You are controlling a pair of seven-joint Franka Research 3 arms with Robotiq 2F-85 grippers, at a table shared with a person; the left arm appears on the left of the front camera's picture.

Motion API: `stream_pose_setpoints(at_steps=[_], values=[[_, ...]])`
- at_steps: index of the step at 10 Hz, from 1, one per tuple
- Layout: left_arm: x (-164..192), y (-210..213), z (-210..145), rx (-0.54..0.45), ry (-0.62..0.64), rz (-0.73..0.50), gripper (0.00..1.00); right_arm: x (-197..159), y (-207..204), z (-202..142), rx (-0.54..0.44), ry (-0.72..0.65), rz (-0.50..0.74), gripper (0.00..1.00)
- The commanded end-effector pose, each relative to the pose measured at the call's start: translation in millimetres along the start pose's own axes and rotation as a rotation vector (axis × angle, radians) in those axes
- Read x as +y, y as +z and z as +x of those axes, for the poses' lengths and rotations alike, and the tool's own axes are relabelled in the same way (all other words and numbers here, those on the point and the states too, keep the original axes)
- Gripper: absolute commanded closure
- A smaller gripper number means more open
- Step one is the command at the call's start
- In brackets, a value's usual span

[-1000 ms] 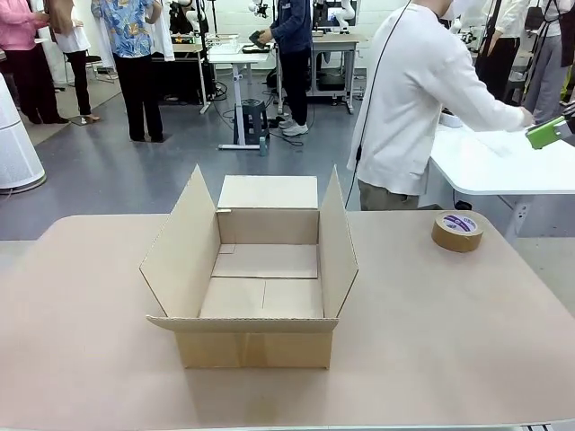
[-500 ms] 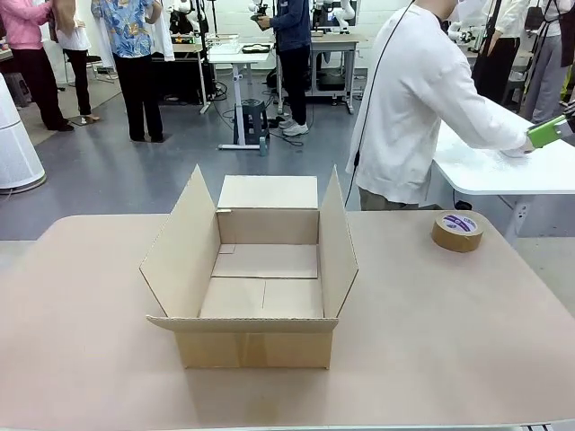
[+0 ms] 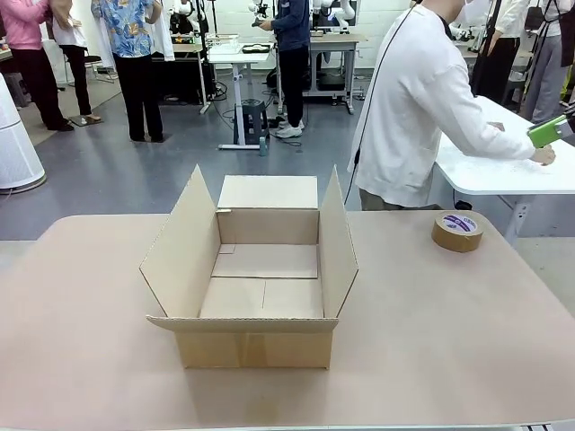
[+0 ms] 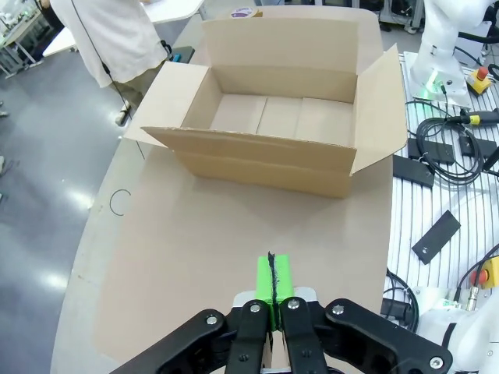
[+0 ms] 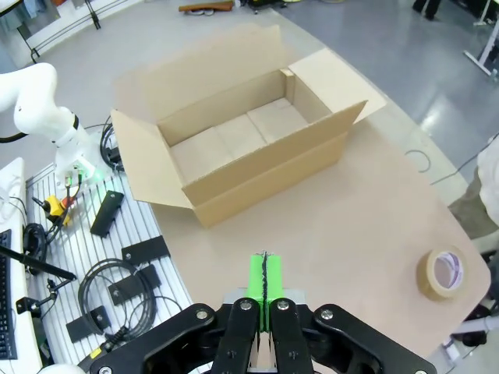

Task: Wrap the clocks to prevent damage.
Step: Open the side flaps of the Package Box.

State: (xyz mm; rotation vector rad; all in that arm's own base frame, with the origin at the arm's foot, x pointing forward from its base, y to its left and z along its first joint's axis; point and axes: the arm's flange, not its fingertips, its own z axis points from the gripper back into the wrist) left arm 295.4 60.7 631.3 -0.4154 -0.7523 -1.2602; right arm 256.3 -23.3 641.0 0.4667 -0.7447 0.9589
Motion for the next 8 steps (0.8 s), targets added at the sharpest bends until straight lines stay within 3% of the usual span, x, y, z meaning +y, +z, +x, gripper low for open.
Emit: stream_pose_setpoints(at_steps=[1, 6, 7, 8], values=[[0.6, 2.3, 0.9, -0.019, -0.012, -0.007, 1.0, 0.2, -1.0, 0.7, -0.009, 0.007, 0.014, 1.0], [-0.2, 0.7, -0.3, 0.001, 0.003, 0.002, 1.0, 0.0, 0.0, 0.0, 0.0, 0.0, 0.0, 0.99], [13.6, -19.3, 39.2, 0.033, 0.037, 0.019, 1.0, 15.8, -24.6, 40.0, 0.051, -0.022, 0.014, 0.99], [26.7, -39.9, 83.7, 0.129, 0.105, 0.015, 1.0, 25.8, -59.7, 88.3, 0.099, -0.064, 0.035, 0.99]])
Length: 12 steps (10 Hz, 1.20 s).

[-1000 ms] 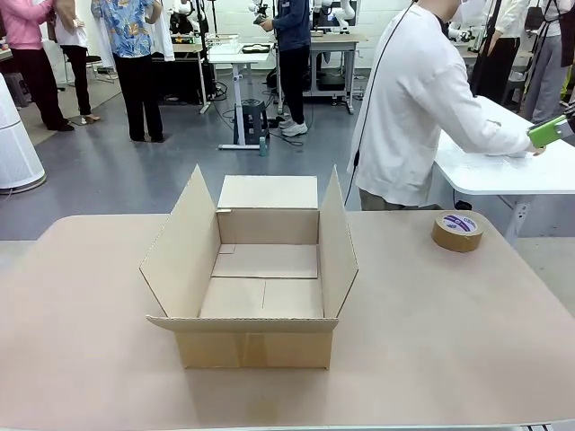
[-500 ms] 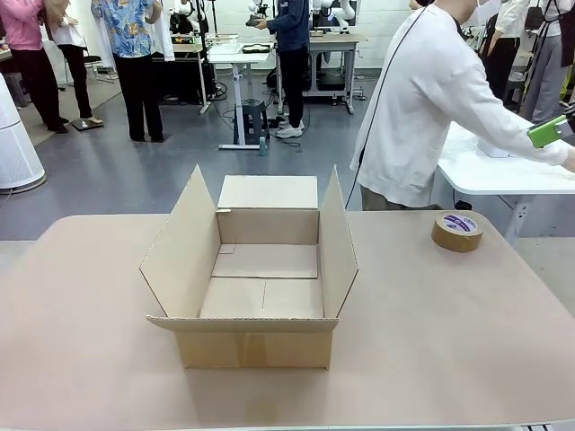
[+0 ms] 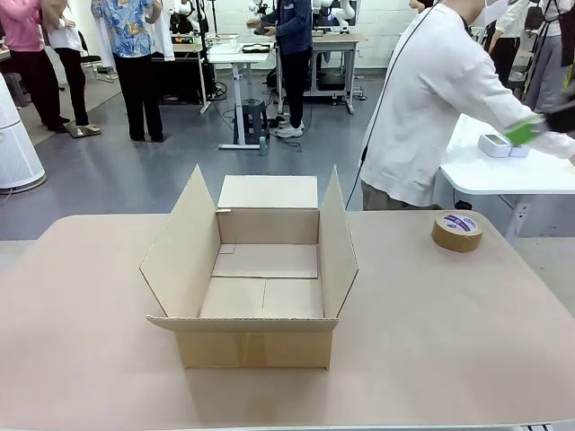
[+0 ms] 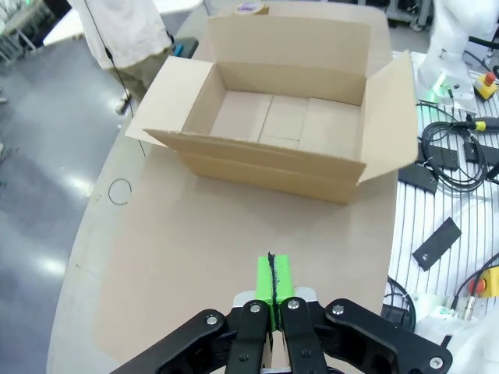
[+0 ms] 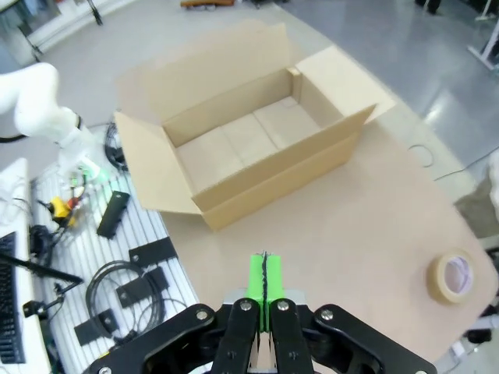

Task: Wrap the clocks to prevent damage.
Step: Open the side flaps of the Package Box.

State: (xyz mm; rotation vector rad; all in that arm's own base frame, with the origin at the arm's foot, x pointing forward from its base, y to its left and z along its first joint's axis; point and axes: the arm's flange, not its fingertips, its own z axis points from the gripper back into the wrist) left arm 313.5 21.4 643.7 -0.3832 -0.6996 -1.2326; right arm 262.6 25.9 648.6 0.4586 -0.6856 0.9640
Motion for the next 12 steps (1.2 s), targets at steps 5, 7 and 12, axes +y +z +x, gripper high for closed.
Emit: stream_pose_setpoints(at_steps=[5, 7, 12], values=[[23.8, -95.2, 174.7, 0.439, 0.368, 0.156, 1.0, 39.6, -148.5, 186.1, 0.345, -0.614, -0.164, 0.99], [25.6, -135.0, 173.2, 0.558, 0.45, 0.23, 1.0, 32.7, -176.2, 183.9, 0.402, -0.718, -0.247, 0.99], [22.7, -129.5, 172.2, 0.501, 0.405, 0.25, 1.0, 27.7, -182.3, 177.3, 0.379, -0.672, -0.248, 0.99]])
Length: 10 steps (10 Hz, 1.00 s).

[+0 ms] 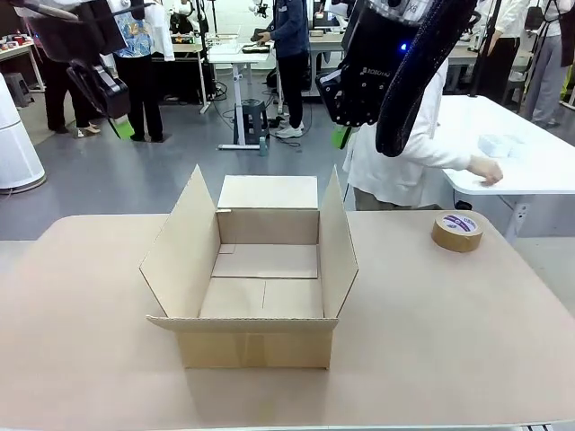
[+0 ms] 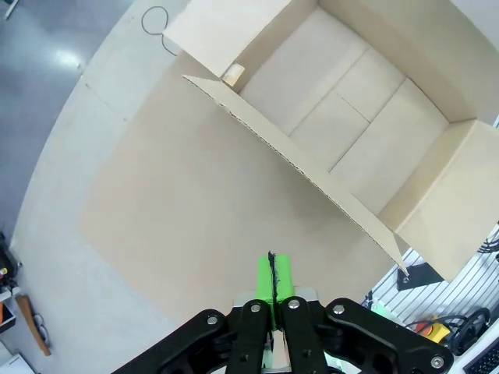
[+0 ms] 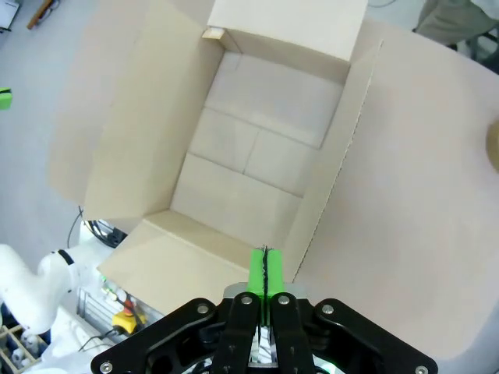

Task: Wrap the clocks to prevent damage.
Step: Open the side flaps of the Package Box.

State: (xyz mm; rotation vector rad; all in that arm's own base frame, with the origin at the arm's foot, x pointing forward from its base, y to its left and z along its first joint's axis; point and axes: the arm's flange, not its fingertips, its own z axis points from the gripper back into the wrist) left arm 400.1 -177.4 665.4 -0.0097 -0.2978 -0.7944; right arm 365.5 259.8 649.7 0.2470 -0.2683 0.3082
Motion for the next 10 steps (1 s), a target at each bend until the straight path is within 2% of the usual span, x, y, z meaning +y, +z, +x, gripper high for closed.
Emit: stream_pose_setpoints(at_steps=[1, 3, 4, 7, 10], values=[[-1.1, -4.4, 1.5, 0.009, -0.002, -0.002, 1.0, 6.1, -20.5, -2.7, -0.061, -0.099, -0.057, 0.99], [-6.5, -27.2, 15.7, 0.027, 0.286, -0.031, 1.0, 6.9, -51.1, 1.4, -0.104, -0.324, -0.199, 0.99], [-9.2, -37.4, 20.2, 0.049, 0.392, -0.018, 1.0, 3.2, -66.6, 5.2, -0.071, -0.375, -0.187, 0.99], [-18.6, -80.4, 30.2, 0.086, 0.52, -0.032, 1.0, -1.0, -103.1, 7.7, 0.005, -0.434, -0.182, 0.99], [-25.7, -117.8, 49.4, 0.108, 0.539, -0.045, 1.0, -8.1, -124.2, 11.9, 0.057, -0.455, -0.186, 0.99]])
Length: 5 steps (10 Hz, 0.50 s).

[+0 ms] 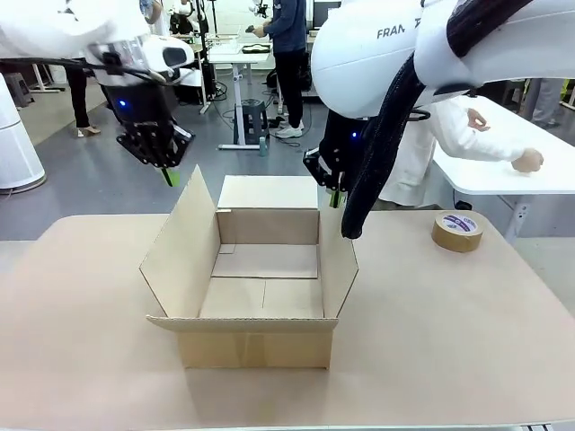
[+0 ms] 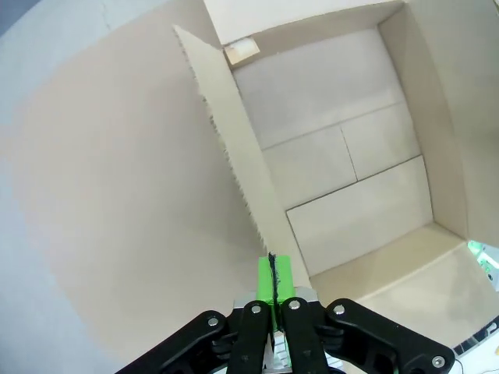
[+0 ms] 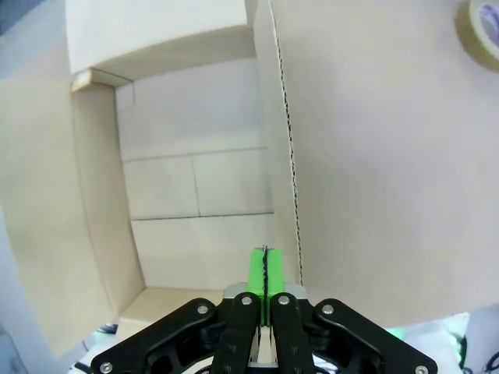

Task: Wrap the clocks to prevent damage.
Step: Open the side flaps of the Package Box.

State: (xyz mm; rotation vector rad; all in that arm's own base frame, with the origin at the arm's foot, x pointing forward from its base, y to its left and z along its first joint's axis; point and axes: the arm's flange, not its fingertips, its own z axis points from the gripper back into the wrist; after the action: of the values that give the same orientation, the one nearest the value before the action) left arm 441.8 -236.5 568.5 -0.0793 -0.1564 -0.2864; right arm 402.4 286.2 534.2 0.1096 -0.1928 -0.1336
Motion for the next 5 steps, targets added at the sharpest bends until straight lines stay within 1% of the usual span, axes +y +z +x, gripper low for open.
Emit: stream_pose_setpoints(at_steps=[1, 4, 5], values=[[-9.3, -26.1, 9.3, 0.024, 0.027, 0.003, 1.0, 0.1, -9.2, 5.4, 0.03, -0.031, -0.023, 0.99], [-2.0, -67.1, 23.8, 0.093, 0.06, 0.005, 1.0, -12.4, -22.9, 11.7, 0.043, -0.062, -0.041, 0.99], [3.1, -84.9, 26.3, 0.125, 0.08, 0.03, 1.0, -19.5, -35.6, 13.9, 0.052, -0.074, -0.074, 0.99]])
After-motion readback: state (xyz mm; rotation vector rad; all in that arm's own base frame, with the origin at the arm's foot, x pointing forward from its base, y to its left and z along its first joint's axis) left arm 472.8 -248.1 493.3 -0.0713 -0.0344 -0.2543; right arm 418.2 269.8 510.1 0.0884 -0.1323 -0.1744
